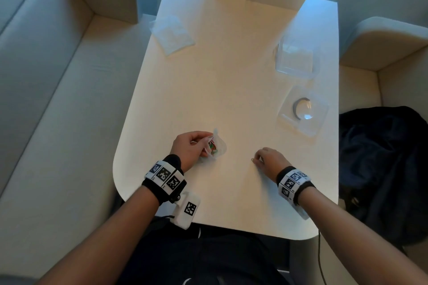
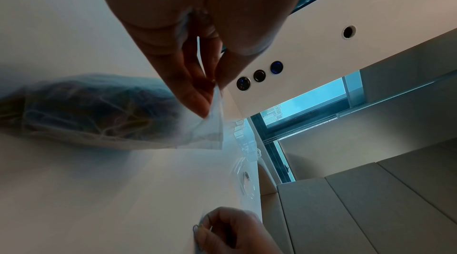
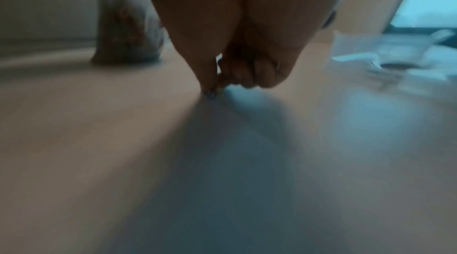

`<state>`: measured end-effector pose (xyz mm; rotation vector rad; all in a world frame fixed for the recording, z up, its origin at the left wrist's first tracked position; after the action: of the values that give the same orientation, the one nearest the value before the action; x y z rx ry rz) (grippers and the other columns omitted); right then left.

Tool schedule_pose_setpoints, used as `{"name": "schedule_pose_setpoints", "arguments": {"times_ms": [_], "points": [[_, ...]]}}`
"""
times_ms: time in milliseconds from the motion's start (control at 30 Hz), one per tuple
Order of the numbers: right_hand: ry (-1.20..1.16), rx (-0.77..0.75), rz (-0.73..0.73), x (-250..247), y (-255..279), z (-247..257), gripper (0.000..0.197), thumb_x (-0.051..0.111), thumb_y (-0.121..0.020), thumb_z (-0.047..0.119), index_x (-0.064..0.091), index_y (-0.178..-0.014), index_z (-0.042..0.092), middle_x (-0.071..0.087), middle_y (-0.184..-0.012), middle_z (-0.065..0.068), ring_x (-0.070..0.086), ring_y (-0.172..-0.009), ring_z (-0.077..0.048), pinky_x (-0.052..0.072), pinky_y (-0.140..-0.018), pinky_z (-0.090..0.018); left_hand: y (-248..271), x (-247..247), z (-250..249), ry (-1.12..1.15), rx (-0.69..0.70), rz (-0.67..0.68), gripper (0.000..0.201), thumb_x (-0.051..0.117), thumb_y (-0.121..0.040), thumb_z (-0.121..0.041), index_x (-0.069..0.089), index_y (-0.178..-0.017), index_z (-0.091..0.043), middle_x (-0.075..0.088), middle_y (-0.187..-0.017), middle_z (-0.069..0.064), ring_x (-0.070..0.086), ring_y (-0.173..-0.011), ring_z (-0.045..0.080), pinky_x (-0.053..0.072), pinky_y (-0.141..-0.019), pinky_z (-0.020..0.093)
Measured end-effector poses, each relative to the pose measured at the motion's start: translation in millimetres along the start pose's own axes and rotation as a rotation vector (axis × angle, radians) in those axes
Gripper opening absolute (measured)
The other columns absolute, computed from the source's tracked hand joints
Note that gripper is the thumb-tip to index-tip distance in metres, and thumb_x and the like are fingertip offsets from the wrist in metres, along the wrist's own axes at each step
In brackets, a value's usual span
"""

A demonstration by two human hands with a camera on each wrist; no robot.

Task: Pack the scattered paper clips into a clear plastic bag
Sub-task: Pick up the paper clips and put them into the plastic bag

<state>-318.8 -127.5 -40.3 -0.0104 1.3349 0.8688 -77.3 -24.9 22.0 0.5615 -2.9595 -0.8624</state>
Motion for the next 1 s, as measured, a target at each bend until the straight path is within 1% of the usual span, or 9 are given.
{"name": "schedule_pose_setpoints", "arguments": {"times_ms": [167, 267, 333, 467, 533, 633, 733, 800, 1000], "points": [[-0.254, 0.066, 0.021, -17.6, -1.4, 12.0, 0.021, 0.058, -0.095, 0.028, 0.060, -0.080, 0.013, 0.057, -0.073, 0.001, 0.051, -0.067, -0.015, 0.038, -0.067, -0.025, -0.6, 1.5, -0.4, -0.008, 0.000, -0.009, 0.012, 0.067, -0.091, -0.018, 0.077, -0.096, -0.023, 0.074, -0.094, 0.012, 0.073, -0.082, 0.034, 0.061, -0.080, 0.047], [-0.495, -0.025, -0.109, -64.1, 2.4, 50.7, 0.023, 0.060, -0.094, 0.031, 0.063, -0.079, 0.012, 0.050, -0.062, 0.003, 0.041, -0.055, -0.008, 0.036, -0.057, -0.016, -1.0, 1.8, -2.3, -0.028, 0.002, -0.017, 0.012, 0.067, -0.091, -0.017, 0.077, -0.094, -0.024, 0.074, -0.095, 0.011, 0.073, -0.082, 0.033, 0.061, -0.079, 0.047], [-0.494, -0.120, -0.074, -83.3, 5.0, 88.8, 0.021, 0.062, -0.092, 0.032, 0.067, -0.082, 0.014, 0.053, -0.061, 0.006, 0.042, -0.053, -0.005, 0.036, -0.058, -0.016, -0.5, 2.8, -4.7, -0.041, 0.019, -0.020, 0.013, 0.067, -0.092, -0.016, 0.077, -0.095, -0.023, 0.075, -0.094, 0.011, 0.074, -0.081, 0.032, 0.062, -0.078, 0.045], [-0.338, -0.112, 0.012, -74.4, 1.8, 138.3, 0.017, 0.061, -0.090, 0.029, 0.070, -0.085, 0.015, 0.053, -0.060, 0.010, 0.044, -0.054, -0.003, 0.033, -0.055, -0.017, 3.0, 5.9, -11.1, -0.067, 0.050, -0.017, 0.016, 0.063, -0.094, -0.014, 0.075, -0.103, -0.017, 0.075, -0.090, 0.010, 0.074, -0.080, 0.030, 0.057, -0.059, 0.021], [-0.390, -0.042, -0.002, -70.1, -3.0, 145.8, 0.020, 0.059, -0.090, 0.023, 0.073, -0.086, 0.010, 0.060, -0.067, 0.004, 0.049, -0.060, -0.009, 0.034, -0.056, -0.018, 5.1, 5.9, -14.1, -0.080, 0.066, -0.014, 0.017, 0.061, -0.094, -0.013, 0.074, -0.105, -0.015, 0.075, -0.089, 0.010, 0.073, -0.079, 0.028, 0.057, -0.056, 0.021], [-0.579, 0.103, 0.022, -63.7, -10.5, 144.9, 0.022, 0.056, -0.089, 0.015, 0.076, -0.084, 0.008, 0.072, -0.079, -0.009, 0.059, -0.070, -0.016, 0.045, -0.062, -0.017, 5.4, 3.0, -13.5, -0.061, 0.091, -0.027, 0.016, 0.063, -0.094, -0.013, 0.075, -0.103, -0.017, 0.075, -0.089, 0.011, 0.073, -0.080, 0.032, 0.061, -0.079, 0.038], [-0.861, 0.244, 0.114, -49.6, -12.5, 146.1, 0.020, 0.055, -0.079, 0.001, 0.073, -0.088, -0.003, 0.070, -0.086, -0.023, 0.062, -0.078, -0.026, 0.053, -0.082, -0.042, 5.9, 2.8, -10.0, -0.065, 0.102, -0.032, 0.016, 0.063, -0.093, -0.013, 0.075, -0.102, -0.019, 0.076, -0.089, 0.008, 0.074, -0.081, 0.030, 0.061, -0.081, 0.038], [-1.017, 0.320, 0.149, -46.0, -9.9, 148.3, 0.025, 0.051, -0.075, -0.004, 0.068, -0.093, -0.012, 0.066, -0.087, -0.029, 0.059, -0.081, -0.030, 0.051, -0.079, -0.044, 6.1, 3.7, -9.6, -0.075, 0.118, -0.036, 0.016, 0.063, -0.093, -0.013, 0.074, -0.102, -0.020, 0.076, -0.088, 0.006, 0.074, -0.080, 0.028, 0.061, -0.082, 0.038], [-0.792, 0.243, 0.095, -54.0, -10.4, 144.9, 0.025, 0.063, -0.076, 0.008, 0.074, -0.099, 0.010, 0.073, -0.096, -0.016, 0.071, -0.087, -0.027, 0.059, -0.084, -0.043, 7.4, -4.4, -14.1, -0.094, 0.155, -0.049, 0.018, 0.062, -0.093, -0.012, 0.075, -0.103, -0.020, 0.076, -0.089, 0.006, 0.074, -0.081, 0.027, 0.060, -0.080, 0.036]]}}
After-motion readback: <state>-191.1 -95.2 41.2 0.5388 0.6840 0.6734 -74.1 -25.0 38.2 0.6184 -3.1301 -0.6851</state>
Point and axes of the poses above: each hand's wrist, its own y-axis away from the middle knuckle, its own x-axis out of the palm, z = x × y, the point moved 8 cm from there along -y, towards the middle knuckle
